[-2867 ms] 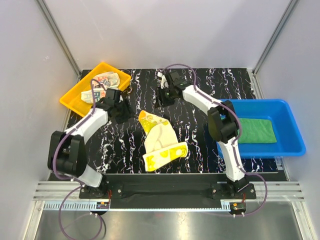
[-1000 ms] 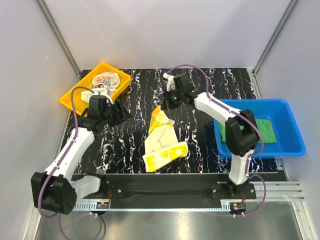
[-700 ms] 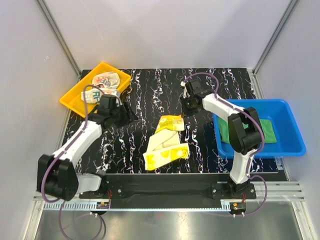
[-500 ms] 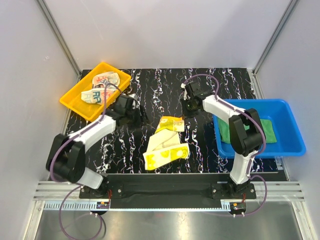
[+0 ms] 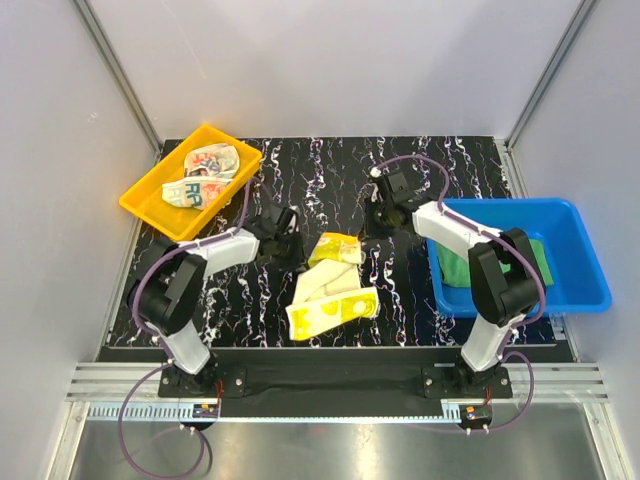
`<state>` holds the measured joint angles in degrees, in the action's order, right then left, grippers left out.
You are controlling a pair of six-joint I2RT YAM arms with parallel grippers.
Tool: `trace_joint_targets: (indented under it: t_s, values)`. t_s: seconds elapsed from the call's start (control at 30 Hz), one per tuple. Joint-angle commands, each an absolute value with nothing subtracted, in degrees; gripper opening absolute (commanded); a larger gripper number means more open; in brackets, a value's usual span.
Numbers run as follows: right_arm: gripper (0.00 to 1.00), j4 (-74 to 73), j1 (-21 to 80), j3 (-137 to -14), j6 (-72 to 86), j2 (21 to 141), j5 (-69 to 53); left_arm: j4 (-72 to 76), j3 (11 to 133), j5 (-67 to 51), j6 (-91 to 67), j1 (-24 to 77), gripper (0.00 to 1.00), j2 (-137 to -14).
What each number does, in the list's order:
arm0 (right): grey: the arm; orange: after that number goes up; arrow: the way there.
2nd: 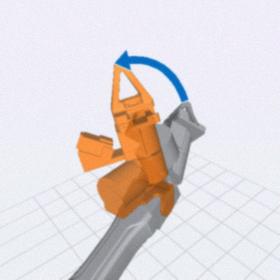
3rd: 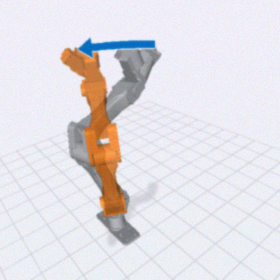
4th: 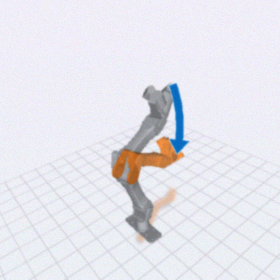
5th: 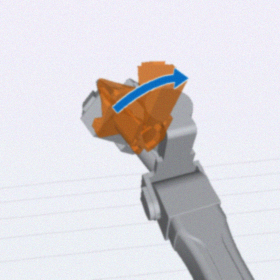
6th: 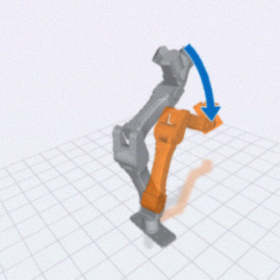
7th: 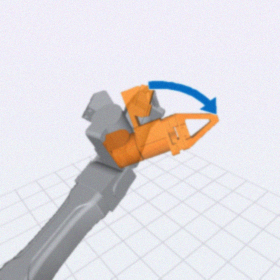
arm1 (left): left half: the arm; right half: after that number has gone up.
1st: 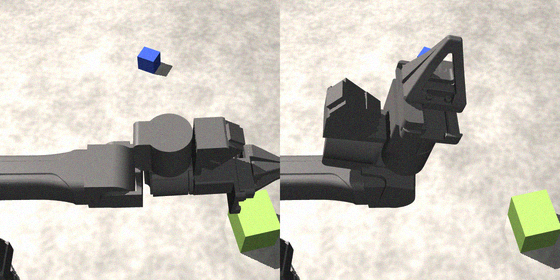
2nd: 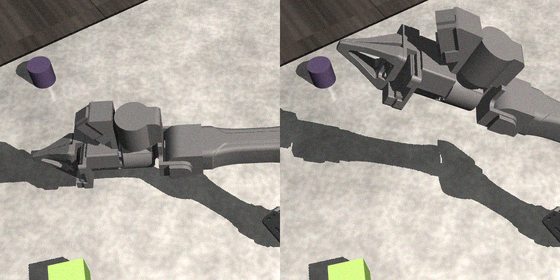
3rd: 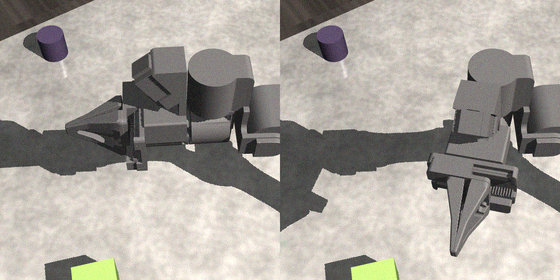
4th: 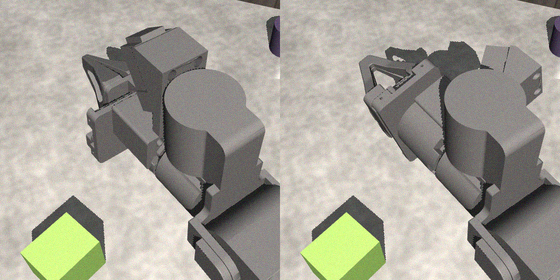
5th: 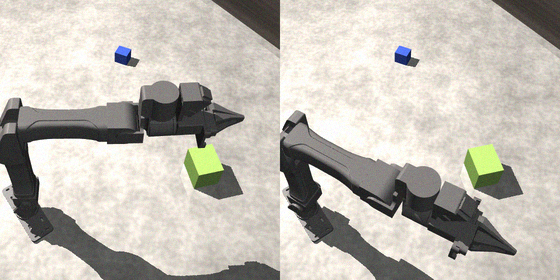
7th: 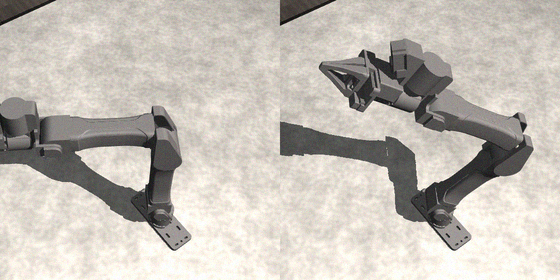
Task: Fold and stack the towels
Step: Flatten out the crumpled towel
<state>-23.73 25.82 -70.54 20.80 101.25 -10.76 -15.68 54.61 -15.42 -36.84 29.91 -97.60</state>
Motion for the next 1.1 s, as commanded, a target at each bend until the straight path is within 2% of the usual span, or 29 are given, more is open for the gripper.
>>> trace_joint_targets:
  t_s: [0.0,0.13,0.3,0.43,0.47,0.5,0.53,0.6,0.7,0.83,1.07]
  values:
    - [0.0,-14.6,29.0,-71.6,26.9,98.9,-15.3,-18.6,58.3,-13.8,-36.0,28.4,0.0,-94.2]
    - [0.0,-15.5,32.3,-78.4,30.6,99.6,-16.7,-29.0,61.2,-6.2,-35.8,27.1,0.0,-81.3]
    - [0.0,-17.2,33.8,-80.7,32.3,94.8,-15.3,-37.9,66.2,-0.4,-35.2,27.2,0.0,-68.9]
    - [0.0,-27.6,33.6,-78.1,28.1,89.5,-4.5,-38.6,65.4,-2.5,-34.9,27.2,0.0,-64.9]
    - [0.0,-28.5,33.3,-76.5,27.4,88.4,-2.7,-38.1,64.0,-2.6,-35.1,27.2,0.09,-64.7]
    - [0.0,-29.1,32.8,-72.2,26.6,87.2,-1.3,-37.5,63.1,-3.0,-35.6,27.1,0.3,-64.7]
    - [0.0,-29.7,32.3,-70.0,26.3,84.6,-0.4,-35.5,62.4,-3.9,-36.1,27.2,0.4,-65.0]
    - [0.0,-30.1,31.2,-64.5,25.6,82.0,3.5,-31.7,59.1,-6.2,-37.5,27.2,0.52,-65.7]
    - [0.0,-31.8,31.2,-60.8,26.4,79.1,9.5,-22.4,54.8,-11.8,-37.6,27.9,0.58,-68.5]
    - [0.0,-33.8,31.2,-60.2,26.5,78.9,8.9,-18.2,51.5,-13.2,-36.3,32.1,0.65,-75.1]
    - [0.0,-30.8,31.2,-59.4,27.0,79.7,6.2,-16.8,48.7,-11.1,-36.6,36.9,0.68,-82.2]
